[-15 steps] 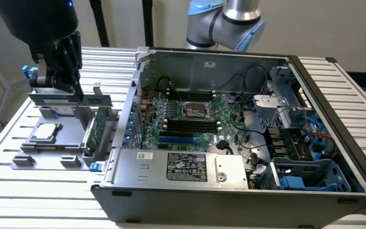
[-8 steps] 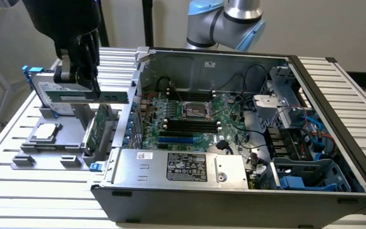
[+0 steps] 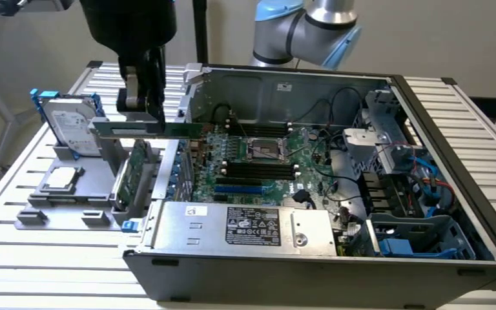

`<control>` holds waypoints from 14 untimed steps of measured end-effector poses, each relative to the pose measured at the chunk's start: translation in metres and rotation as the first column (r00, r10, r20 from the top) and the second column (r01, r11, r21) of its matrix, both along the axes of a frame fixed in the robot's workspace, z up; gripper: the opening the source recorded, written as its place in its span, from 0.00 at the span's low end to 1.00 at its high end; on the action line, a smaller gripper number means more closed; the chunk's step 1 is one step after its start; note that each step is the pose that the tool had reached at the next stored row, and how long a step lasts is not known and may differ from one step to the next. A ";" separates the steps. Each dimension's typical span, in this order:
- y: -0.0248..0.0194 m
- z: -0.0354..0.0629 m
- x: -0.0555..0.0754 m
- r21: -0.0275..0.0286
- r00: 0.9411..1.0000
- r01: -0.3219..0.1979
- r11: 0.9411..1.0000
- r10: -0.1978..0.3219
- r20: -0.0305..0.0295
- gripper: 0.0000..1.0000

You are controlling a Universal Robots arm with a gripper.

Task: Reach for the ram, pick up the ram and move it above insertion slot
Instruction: 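Pick up the ram and move it above insertion slot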

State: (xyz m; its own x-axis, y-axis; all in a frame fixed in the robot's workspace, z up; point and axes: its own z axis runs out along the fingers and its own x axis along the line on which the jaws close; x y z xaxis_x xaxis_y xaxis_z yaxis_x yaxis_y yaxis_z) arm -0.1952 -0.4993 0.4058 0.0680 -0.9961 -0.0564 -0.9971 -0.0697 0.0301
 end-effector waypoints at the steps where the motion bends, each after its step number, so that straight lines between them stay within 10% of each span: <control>1: 0.0003 0.0000 0.004 0.001 1.000 0.000 1.000 0.000 0.000 0.14; 14: 0.0066 -0.0011 0.063 0.004 1.000 0.000 1.000 0.000 -0.001 0.14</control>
